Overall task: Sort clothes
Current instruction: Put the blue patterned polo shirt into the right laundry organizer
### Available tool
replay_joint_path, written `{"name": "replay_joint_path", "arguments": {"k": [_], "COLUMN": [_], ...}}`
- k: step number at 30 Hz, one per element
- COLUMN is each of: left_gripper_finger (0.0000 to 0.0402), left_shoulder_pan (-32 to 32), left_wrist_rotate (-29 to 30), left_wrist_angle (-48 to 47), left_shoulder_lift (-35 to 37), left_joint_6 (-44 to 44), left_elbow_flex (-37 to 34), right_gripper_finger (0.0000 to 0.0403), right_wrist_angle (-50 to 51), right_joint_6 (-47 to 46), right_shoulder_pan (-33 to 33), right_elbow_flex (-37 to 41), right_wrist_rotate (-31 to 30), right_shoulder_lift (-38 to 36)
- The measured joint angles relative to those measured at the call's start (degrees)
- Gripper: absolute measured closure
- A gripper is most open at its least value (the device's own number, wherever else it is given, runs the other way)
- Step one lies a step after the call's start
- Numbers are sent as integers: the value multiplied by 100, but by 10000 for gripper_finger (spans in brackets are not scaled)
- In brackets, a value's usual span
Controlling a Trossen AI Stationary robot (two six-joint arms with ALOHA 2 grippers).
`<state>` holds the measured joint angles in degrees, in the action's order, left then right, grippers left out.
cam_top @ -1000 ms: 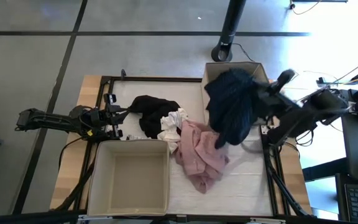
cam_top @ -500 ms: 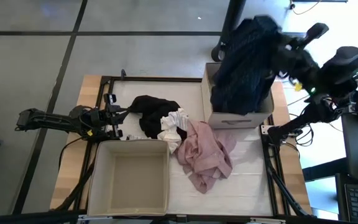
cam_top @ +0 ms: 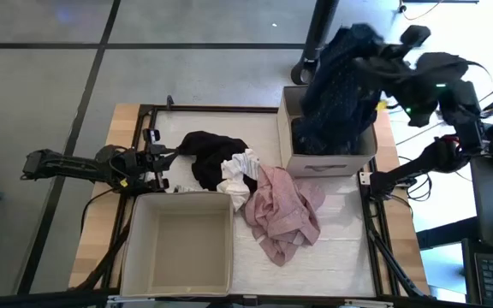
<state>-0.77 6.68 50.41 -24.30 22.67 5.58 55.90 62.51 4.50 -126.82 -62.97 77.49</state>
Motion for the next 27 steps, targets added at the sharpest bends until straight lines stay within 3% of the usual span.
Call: {"name": "replay_joint_path", "arguments": {"k": [4, 8, 18, 27], "left_gripper_finger": [370, 370, 370, 370], "left_shoulder_pan": [1, 2, 1, 1], "left_wrist_rotate": [0, 0, 0, 0], "left_wrist_angle": [11, 83, 115, 118], "left_shoulder_lift": [-1, -2, 0, 0], "left_joint_6": [7, 7, 7, -4], "left_elbow_flex": [0, 0, 0, 0], "right_gripper_finger": [364, 364, 364, 363], "right_wrist_angle": [1647, 2340, 2250, 1003], "right_joint_6": [-1417, -2146, -2699, -2548], "right_shoulder_pan": [624, 1135, 1876, 2619], "right_elbow_flex": [32, 531, 2848, 5030], "right_wrist_rotate": [877, 1430, 2481, 3877], "right_shoulder_lift": [101, 124, -49, -408]}}
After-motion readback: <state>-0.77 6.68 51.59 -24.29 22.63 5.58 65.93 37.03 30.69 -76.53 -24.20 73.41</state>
